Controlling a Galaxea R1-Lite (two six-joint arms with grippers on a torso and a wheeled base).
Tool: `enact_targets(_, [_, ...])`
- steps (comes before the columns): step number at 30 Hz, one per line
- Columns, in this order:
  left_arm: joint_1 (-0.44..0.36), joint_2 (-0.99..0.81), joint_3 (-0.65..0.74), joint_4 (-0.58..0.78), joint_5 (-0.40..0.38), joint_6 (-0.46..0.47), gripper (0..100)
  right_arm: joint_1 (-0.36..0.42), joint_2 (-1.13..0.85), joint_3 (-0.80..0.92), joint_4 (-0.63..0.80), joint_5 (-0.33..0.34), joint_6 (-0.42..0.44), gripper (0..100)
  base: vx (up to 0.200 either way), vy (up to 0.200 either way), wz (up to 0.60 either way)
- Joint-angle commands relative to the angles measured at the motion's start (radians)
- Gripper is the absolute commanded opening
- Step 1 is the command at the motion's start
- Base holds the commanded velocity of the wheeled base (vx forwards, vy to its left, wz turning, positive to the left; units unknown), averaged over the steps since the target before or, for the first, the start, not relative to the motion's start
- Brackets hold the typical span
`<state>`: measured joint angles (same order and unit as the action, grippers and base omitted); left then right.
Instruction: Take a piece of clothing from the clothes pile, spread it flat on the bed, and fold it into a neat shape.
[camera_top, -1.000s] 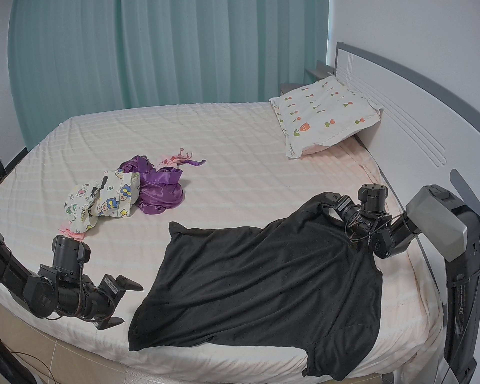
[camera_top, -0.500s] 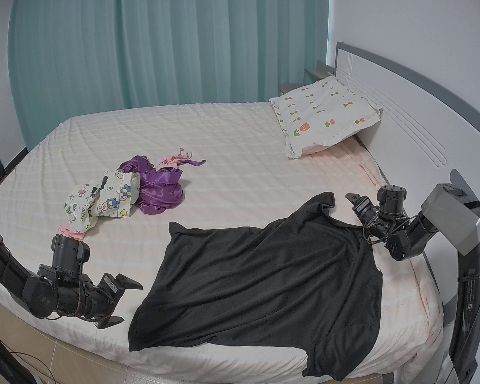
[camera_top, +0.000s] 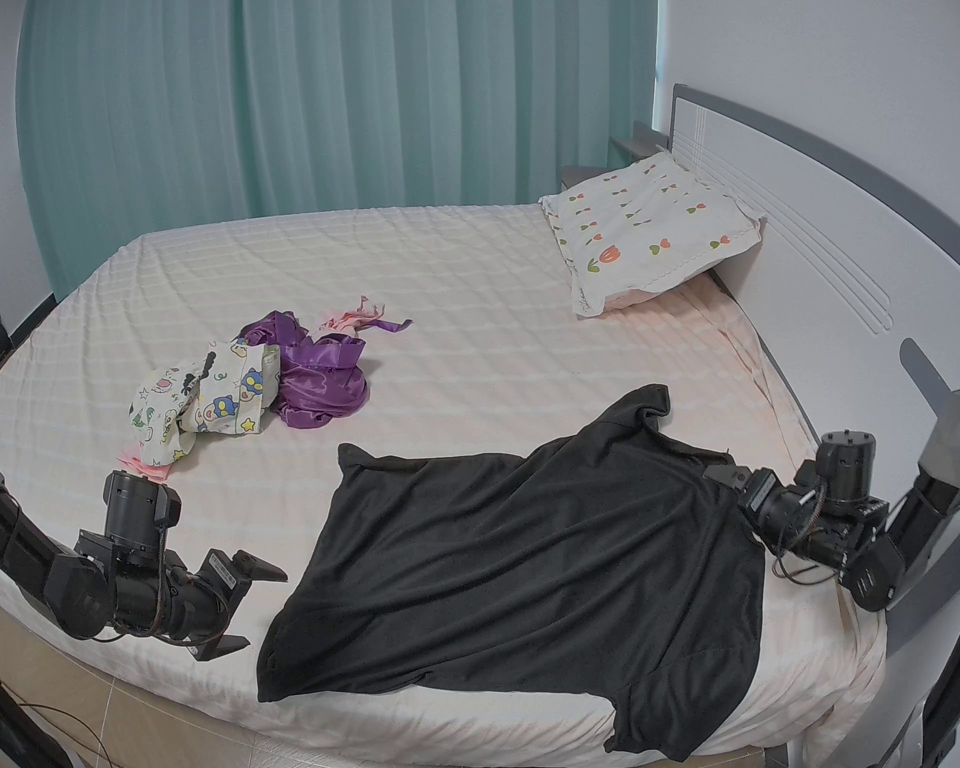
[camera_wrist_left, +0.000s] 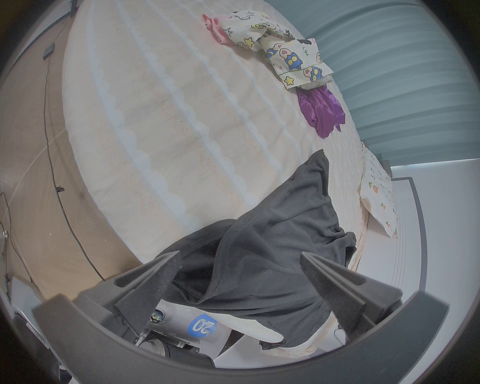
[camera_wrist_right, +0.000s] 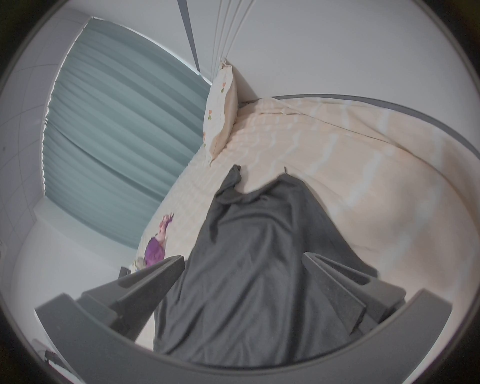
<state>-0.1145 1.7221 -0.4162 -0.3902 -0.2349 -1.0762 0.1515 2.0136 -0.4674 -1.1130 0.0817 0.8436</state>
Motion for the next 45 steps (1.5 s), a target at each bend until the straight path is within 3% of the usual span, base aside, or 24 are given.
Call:
enact_targets(1, [-0.017, 0.005, 0.013, 0.004, -0.003, -0.002, 100, 0.016, -0.208, 0.26, -0.044, 0.058, -0.078, 100, -0.2, 0.0, 0.0])
enact_targets(8, [-0.059, 0.008, 0.046, 0.002, 0.005, 0.018, 100, 0.014, -0.15, 0.337, -0.044, 0.059, -0.117, 100, -0.2, 0.0, 0.0])
enact_targets(16, [-0.068, 0.1, 0.05, -0.013, 0.034, 0.065, 100, 0.008, -0.069, 0.377, -0.065, 0.093, -0.117, 100, 0.0, 0.0, 0.0])
enact_targets(19, [-0.068, 0.154, 0.042, -0.056, 0.078, 0.058, 100, 0.013, -0.03, 0.401, -0.12, 0.093, -0.117, 100, 0.0, 0.0, 0.0])
enact_targets(24, [-0.076, 0.18, 0.05, -0.11, 0.088, 0.048, 100, 0.014, 0.016, 0.438, -0.206, 0.092, -0.123, 100, 0.0, 0.0, 0.0])
enact_targets(26, [-0.1, 0.169, 0.046, -0.118, 0.097, 0.039, 100, 0.011, 0.051, 0.467, -0.321, 0.089, -0.13, 100, 0.0, 0.0, 0.0])
enact_targets(30, [-0.129, 0.169, 0.04, -0.116, 0.14, 0.009, 100, -0.003, 0.04, 0.467, -0.341, 0.09, -0.127, 100, 0.0, 0.0, 0.0])
enact_targets(35, [-0.117, 0.157, 0.037, -0.118, 0.12, -0.034, 100, -0.004, 0.039, 0.467, -0.34, 0.09, -0.126, 100, 0.0, 0.0, 0.0])
enact_targets(45, [-0.105, 0.137, 0.045, -0.105, 0.088, -0.027, 100, -0.03, -0.001, 0.467, -0.335, 0.093, -0.129, 100, 0.0, 0.2, 0.0])
